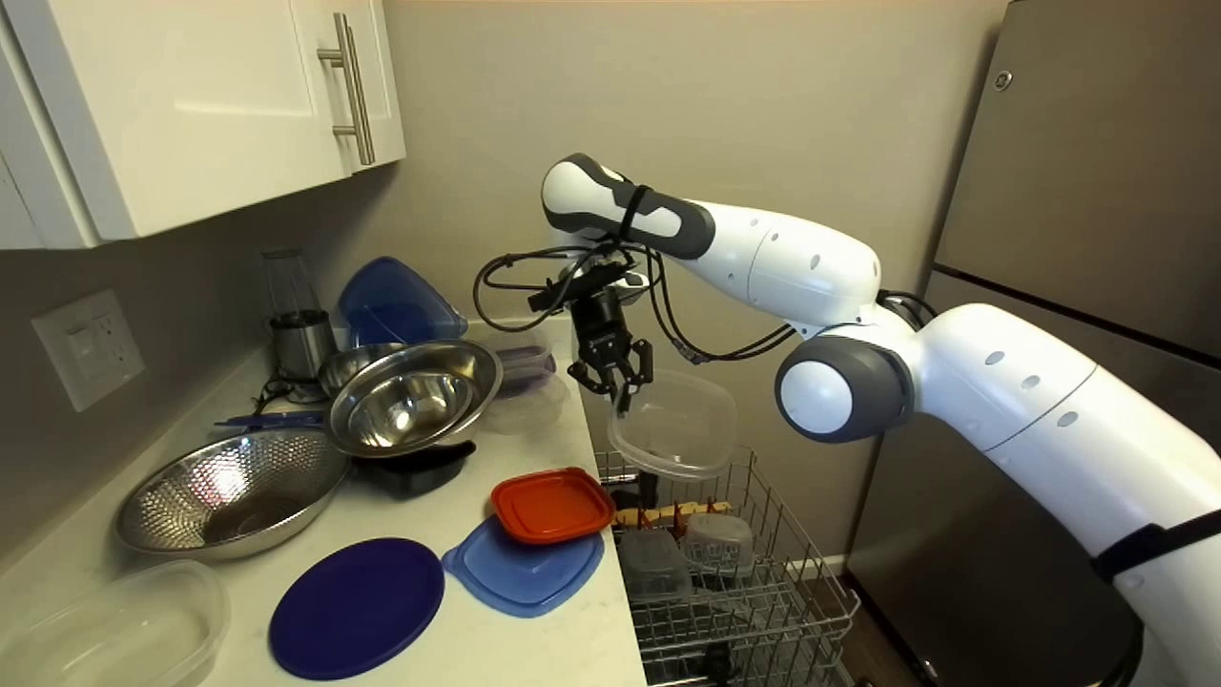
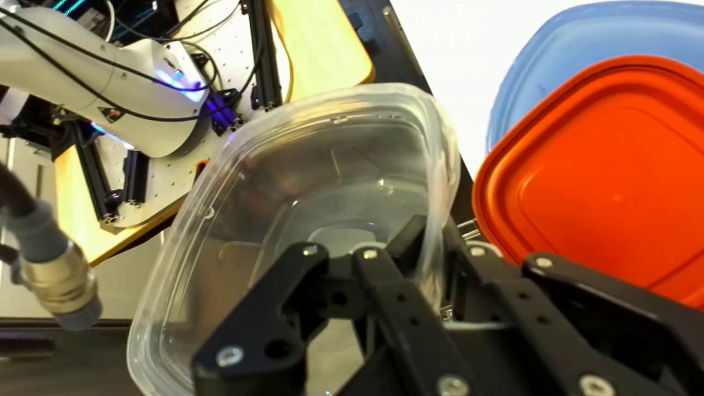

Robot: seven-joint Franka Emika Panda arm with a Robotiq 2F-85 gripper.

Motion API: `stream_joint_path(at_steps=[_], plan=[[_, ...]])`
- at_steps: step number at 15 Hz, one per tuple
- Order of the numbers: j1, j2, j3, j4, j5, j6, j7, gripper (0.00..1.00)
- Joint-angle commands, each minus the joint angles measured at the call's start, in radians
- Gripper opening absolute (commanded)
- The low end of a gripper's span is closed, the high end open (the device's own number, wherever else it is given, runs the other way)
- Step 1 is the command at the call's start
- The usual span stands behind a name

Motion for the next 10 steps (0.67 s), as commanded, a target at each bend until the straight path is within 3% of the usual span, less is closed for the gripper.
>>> stream_joint_path(at_steps=[1, 5, 10], plan=[[-0.028, 0.001, 0.041, -0.025, 0.037, 0.076, 0.077, 0.02], [-0.031, 0.021, 0.066, -0.018, 0.038, 0.140, 0.048, 0.02], [-0.041, 0.021, 0.090, -0.023, 0.061, 0.213, 0.125, 0.02]])
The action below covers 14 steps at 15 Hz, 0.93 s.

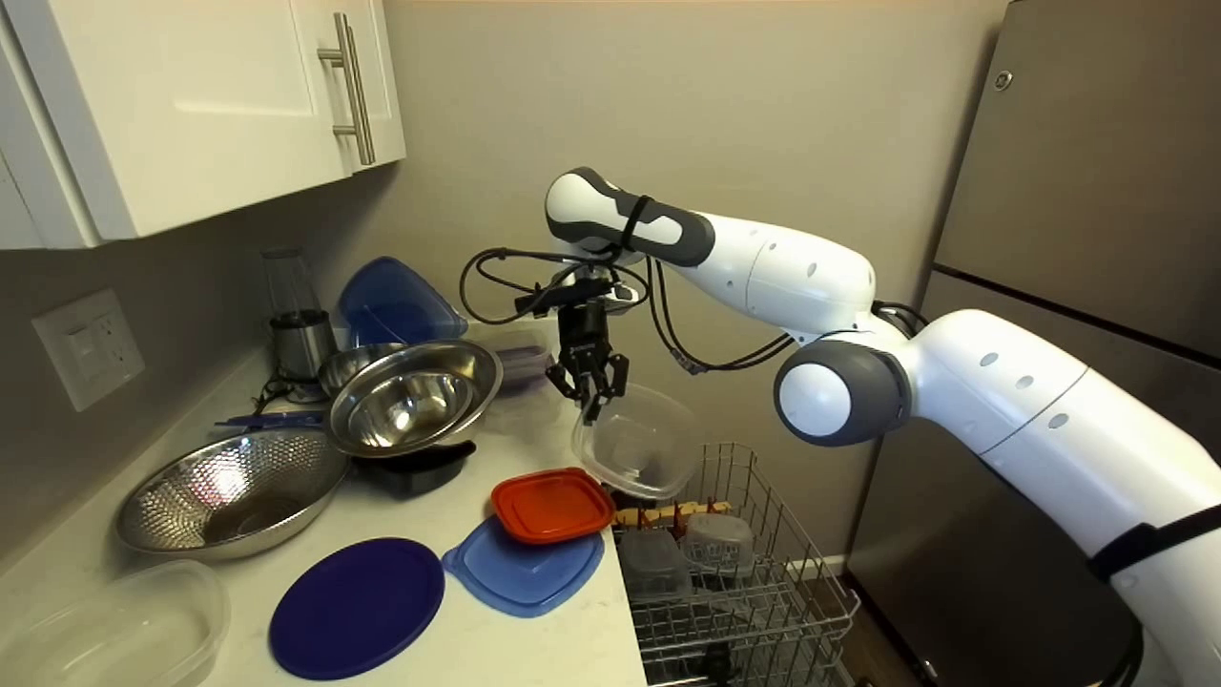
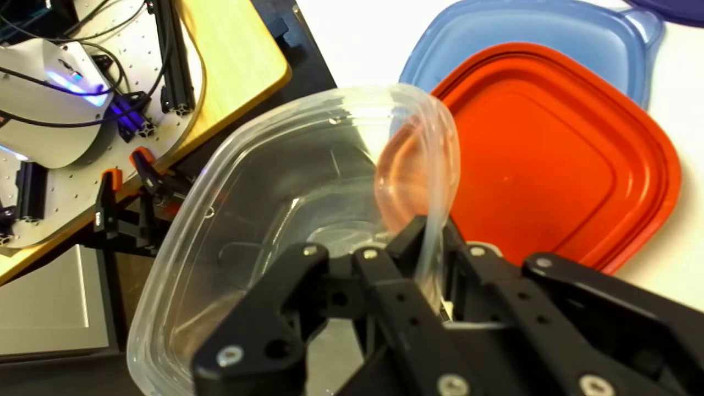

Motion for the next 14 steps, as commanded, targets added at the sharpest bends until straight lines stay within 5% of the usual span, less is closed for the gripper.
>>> stream_joint_path(at_steps=[1, 9, 14], plan=[[-0.030, -0.012, 0.032, -0.023, 0.051, 0.066, 0.107, 0.02], [-0.046, 0.003, 0.051, -0.020, 0.083, 0.269, 0.427, 0.02], [-0.033, 0.063, 0.093, -0.006, 0.086, 0.449, 0.378, 0.02]])
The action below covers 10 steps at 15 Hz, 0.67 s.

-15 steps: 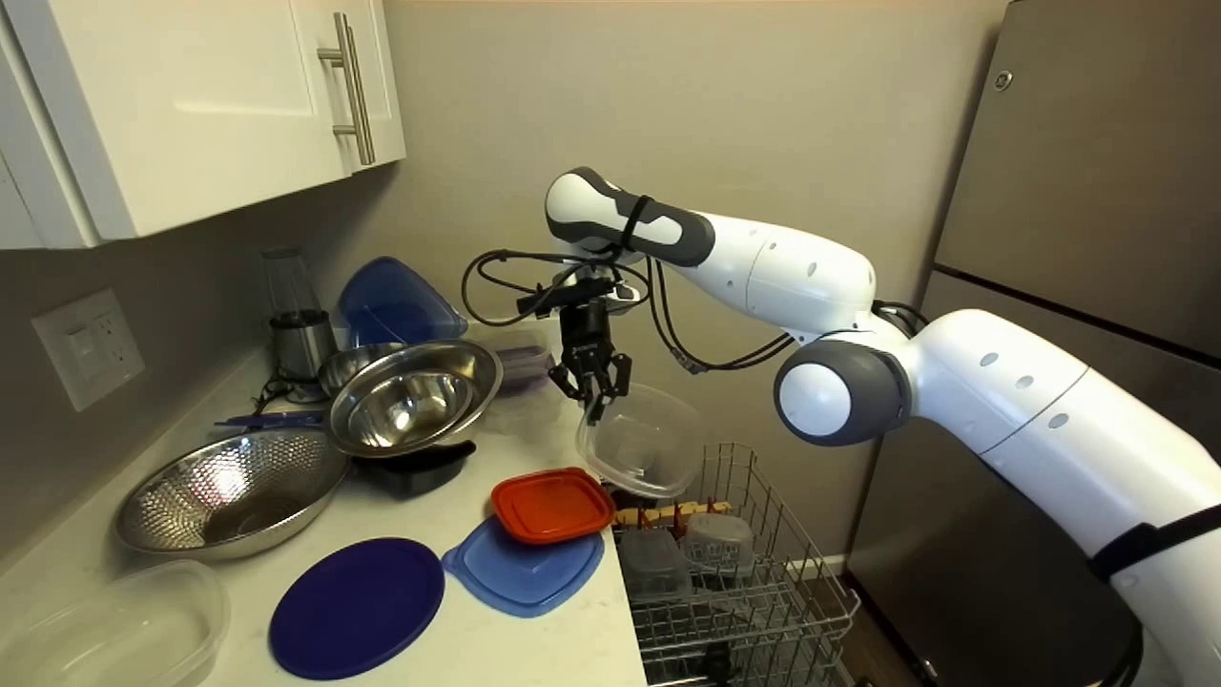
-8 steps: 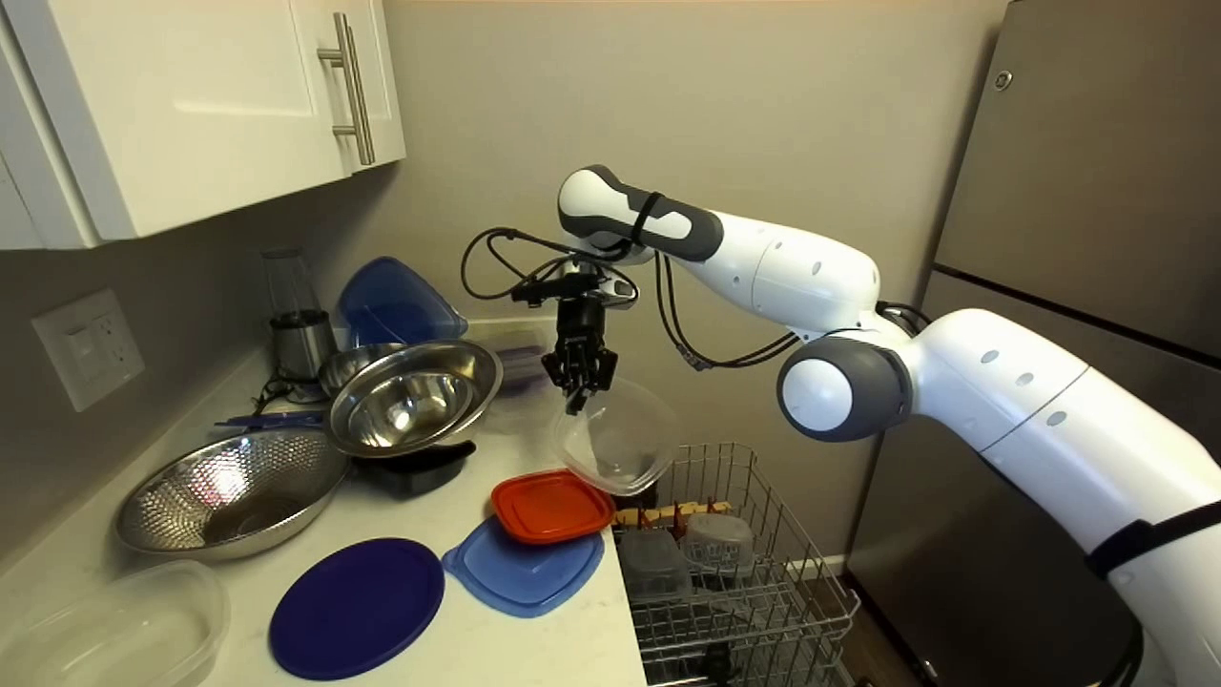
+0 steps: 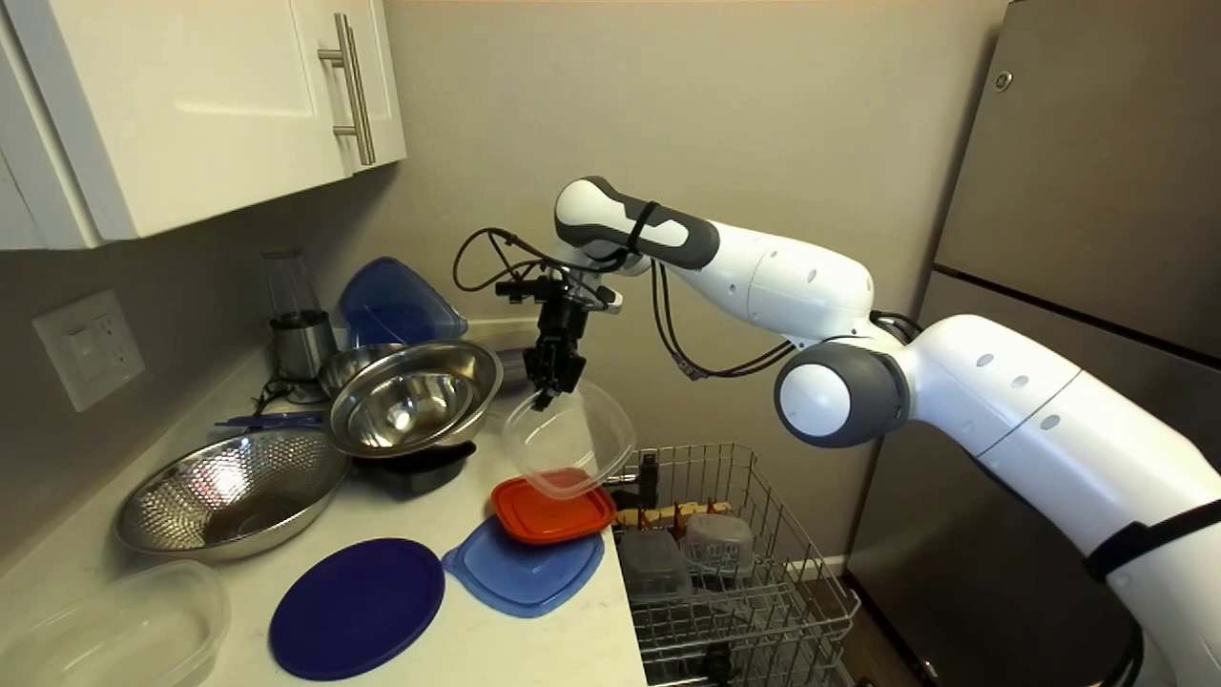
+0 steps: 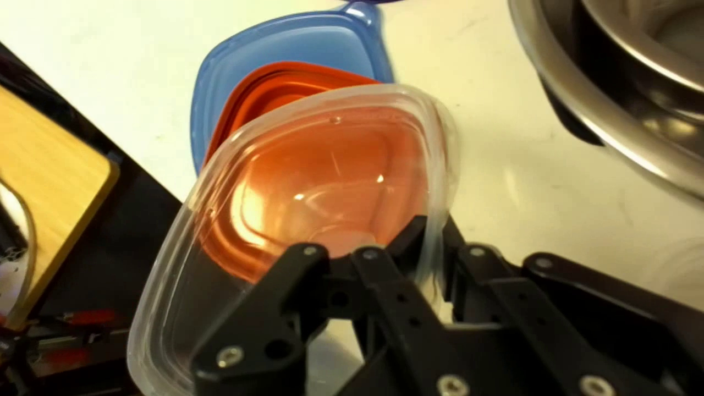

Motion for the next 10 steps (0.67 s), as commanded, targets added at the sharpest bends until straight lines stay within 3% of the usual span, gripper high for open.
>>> stream_joint_path(at_steps=[1, 5, 10], plan=[[0.000, 0.046, 0.041, -0.005, 0.029, 0.143, -0.015, 0.02], [0.010, 0.098, 0.074, -0.009, 0.029, 0.256, -0.070, 0.02], [0.027, 0.112, 0.104, -0.016, 0.039, 0.272, -0.113, 0.02]])
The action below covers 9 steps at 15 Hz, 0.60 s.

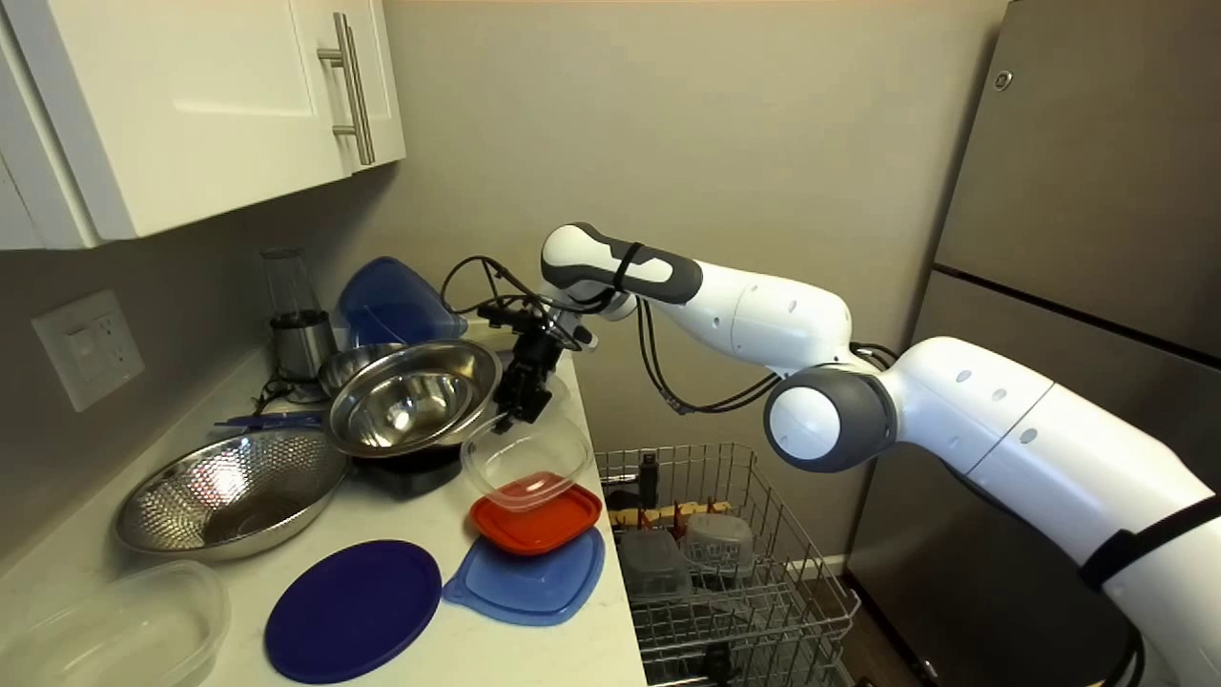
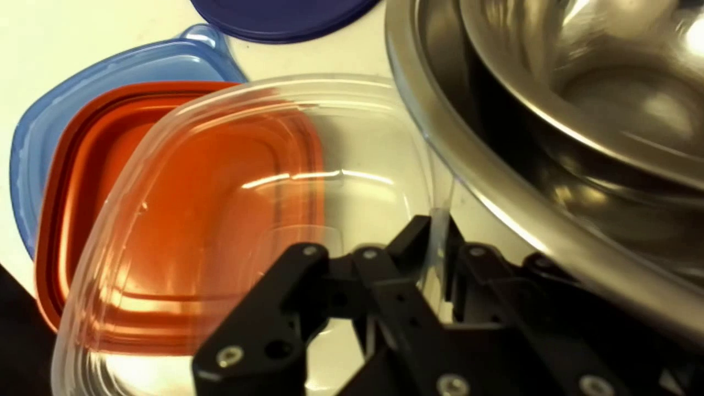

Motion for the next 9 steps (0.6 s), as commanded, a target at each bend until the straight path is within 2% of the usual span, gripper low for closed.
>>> stream_joint_path(at_steps=[1, 2, 3, 5, 9], plan=[[0.015, 0.006, 0.011, -0.017, 0.013, 0.037, -0.053, 0.02], [0.017, 0.003, 0.012, -0.018, 0.012, 0.033, -0.053, 0.01], [0.018, 0.001, 0.013, -0.019, 0.011, 0.025, -0.061, 0.31], [0.025, 0.011, 0.015, -0.009, 0.017, 0.070, -0.060, 0.36], [0.029, 0.007, 0.009, -0.025, 0.008, 0.036, -0.056, 0.62]])
